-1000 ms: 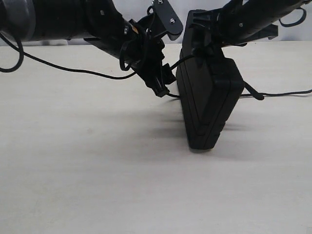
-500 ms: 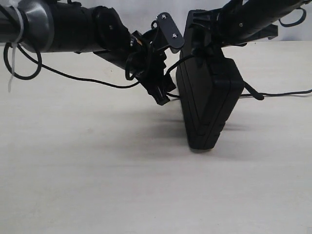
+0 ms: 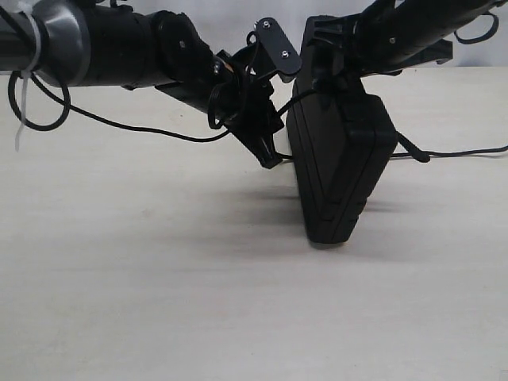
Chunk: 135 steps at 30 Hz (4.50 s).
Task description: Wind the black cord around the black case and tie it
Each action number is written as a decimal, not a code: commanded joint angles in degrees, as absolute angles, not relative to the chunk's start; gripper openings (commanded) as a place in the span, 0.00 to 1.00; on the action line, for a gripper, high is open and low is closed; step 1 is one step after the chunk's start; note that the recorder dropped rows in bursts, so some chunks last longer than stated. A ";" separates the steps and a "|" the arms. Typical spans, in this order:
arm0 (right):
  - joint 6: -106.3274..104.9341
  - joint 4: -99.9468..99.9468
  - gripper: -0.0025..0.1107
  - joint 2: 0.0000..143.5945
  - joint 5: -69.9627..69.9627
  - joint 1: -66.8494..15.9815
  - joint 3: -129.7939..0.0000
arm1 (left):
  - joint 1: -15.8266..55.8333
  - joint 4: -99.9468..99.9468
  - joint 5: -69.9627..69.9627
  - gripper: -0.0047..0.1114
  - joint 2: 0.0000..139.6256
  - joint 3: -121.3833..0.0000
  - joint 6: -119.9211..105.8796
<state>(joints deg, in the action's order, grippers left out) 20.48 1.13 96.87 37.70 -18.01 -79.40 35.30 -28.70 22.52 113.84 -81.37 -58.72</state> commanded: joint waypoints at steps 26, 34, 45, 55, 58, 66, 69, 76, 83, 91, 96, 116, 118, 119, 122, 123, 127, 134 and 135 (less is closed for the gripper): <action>20.26 0.40 0.06 96.46 35.81 -18.19 -79.89 | 40.62 -29.44 15.98 0.04 113.76 -81.39 -59.78; 20.26 0.40 0.06 96.46 35.81 -18.19 -79.89 | 39.72 -29.17 19.16 0.11 113.66 -81.39 -54.55; 20.26 0.40 0.06 96.46 35.81 -18.19 -79.89 | 37.72 -27.96 21.63 0.53 112.73 -81.39 -53.70; 20.26 0.40 0.06 96.46 35.81 -18.19 -79.89 | 34.22 -27.65 26.33 0.48 105.36 -81.39 -49.23; 20.26 0.40 0.06 96.46 35.81 -18.19 -79.89 | 31.92 -27.76 30.71 0.35 103.42 -81.39 -48.94; 20.26 0.40 0.06 96.46 35.81 -18.19 -79.89 | 27.37 -27.76 37.20 0.04 97.78 -81.28 -45.54; 20.26 0.40 0.06 96.46 35.81 -18.19 -79.89 | 27.37 -27.76 37.22 0.04 94.57 -81.28 -44.51; 20.26 0.40 0.06 96.46 35.81 -18.19 -79.89 | 27.37 -28.20 24.77 0.04 82.33 -73.59 -39.99; 20.26 0.40 0.06 96.46 35.81 -18.19 -79.89 | 27.37 -28.48 6.17 0.04 66.59 -55.86 -40.01; 20.26 0.40 0.06 96.46 35.81 -18.19 -79.89 | 27.37 -29.53 -0.94 0.04 52.20 -43.90 -39.14; 20.26 0.40 0.06 96.46 35.81 -18.19 -79.89 | 27.37 -29.56 1.26 0.04 44.95 -41.31 -38.95; 20.26 0.40 0.06 96.46 35.81 -18.19 -79.89 | 27.37 -29.68 5.36 0.04 17.80 -29.38 -37.23; 20.26 0.40 0.06 96.46 35.81 -18.19 -79.89 | 27.37 -29.68 5.11 0.04 14.82 -28.00 -37.23; 20.26 0.40 0.06 96.46 35.81 -18.19 -79.89 | 27.37 -29.68 5.11 0.04 13.60 -27.38 -37.14; 20.26 0.40 0.06 96.46 35.81 -18.19 -79.89 | 27.37 -29.68 5.37 0.04 9.28 -25.34 -35.61; 20.26 0.40 0.06 96.46 35.81 -18.19 -79.89 | 27.37 -29.68 5.47 0.04 6.53 -24.68 -35.50; 20.26 0.40 0.06 96.46 35.81 -18.19 -79.89 | 27.37 -29.28 8.25 0.04 2.35 -24.45 -32.71; 20.26 0.40 0.06 96.46 35.81 -18.19 -79.89 | 27.37 -29.06 8.25 0.04 2.35 -24.45 -32.71; 20.26 0.40 0.06 96.46 35.81 -18.19 -79.89 | 27.37 -29.06 8.25 0.04 2.35 -24.45 -32.71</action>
<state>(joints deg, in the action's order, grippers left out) 20.49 1.13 96.87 37.52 -18.08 -79.40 27.40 -29.11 8.03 2.69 -24.76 -33.27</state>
